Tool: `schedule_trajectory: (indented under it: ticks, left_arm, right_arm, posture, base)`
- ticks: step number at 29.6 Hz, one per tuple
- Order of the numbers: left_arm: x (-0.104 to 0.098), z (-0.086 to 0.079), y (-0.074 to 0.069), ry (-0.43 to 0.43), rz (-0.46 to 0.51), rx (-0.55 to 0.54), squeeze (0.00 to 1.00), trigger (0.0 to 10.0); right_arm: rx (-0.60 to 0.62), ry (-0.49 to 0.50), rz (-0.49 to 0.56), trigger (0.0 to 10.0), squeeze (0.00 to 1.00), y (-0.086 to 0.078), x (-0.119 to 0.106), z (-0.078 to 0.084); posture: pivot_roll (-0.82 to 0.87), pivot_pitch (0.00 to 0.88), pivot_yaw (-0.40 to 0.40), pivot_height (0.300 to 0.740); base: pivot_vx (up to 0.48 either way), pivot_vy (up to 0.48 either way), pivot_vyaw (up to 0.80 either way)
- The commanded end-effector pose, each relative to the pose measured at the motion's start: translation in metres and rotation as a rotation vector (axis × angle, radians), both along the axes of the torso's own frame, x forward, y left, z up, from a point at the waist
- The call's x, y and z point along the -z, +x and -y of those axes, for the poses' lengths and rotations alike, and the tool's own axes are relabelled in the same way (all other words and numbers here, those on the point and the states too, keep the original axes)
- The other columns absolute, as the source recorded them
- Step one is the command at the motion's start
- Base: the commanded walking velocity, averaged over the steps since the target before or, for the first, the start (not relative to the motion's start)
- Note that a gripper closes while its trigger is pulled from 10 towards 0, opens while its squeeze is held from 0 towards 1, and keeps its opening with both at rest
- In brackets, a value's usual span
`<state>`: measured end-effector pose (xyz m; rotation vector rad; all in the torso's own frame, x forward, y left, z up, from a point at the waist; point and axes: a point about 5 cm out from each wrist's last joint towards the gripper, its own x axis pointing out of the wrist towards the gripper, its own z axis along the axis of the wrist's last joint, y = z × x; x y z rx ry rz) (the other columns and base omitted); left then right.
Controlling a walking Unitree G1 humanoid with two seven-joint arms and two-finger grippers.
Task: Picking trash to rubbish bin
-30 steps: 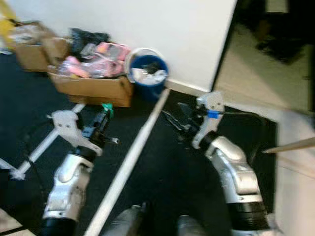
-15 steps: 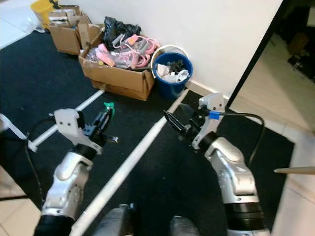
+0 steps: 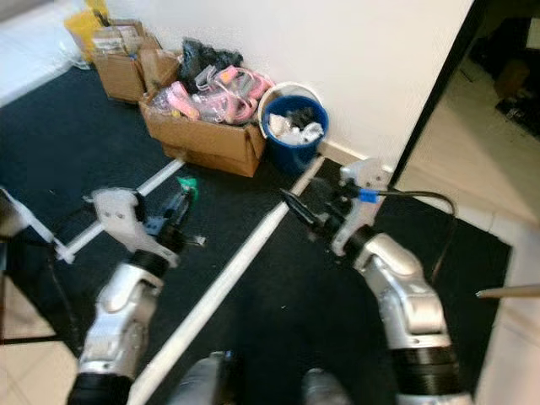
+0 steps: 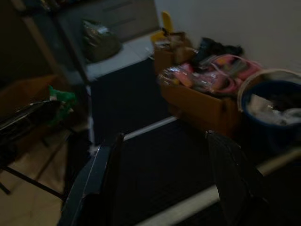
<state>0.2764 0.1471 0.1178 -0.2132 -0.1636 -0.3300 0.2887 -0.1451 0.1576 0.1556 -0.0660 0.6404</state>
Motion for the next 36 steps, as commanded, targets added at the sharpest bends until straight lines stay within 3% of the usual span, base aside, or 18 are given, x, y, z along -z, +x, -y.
schedule_trajectory:
  ticks: [1,36]
  left_arm:
    - [0.0057,-0.0023,-0.0009,-0.018,-0.029,-0.01,0.0,10.0]
    - [0.0045,-0.0043,-0.0003,-0.023,-0.024,-0.028,0.0,10.0]
  right_arm:
    - [-0.014,0.002,-0.009,10.0,0.0,-0.0008,0.0015,-0.0039]
    - [-0.023,-0.023,0.008,10.0,0.0,-0.0014,0.0012,-0.0047]
  posture:
    - [-0.02,0.146,-0.012,0.74]
    - [-0.02,0.148,-0.014,0.74]
  base:
    - [0.0,-0.368,0.0]
    - [0.0,0.0,0.79]
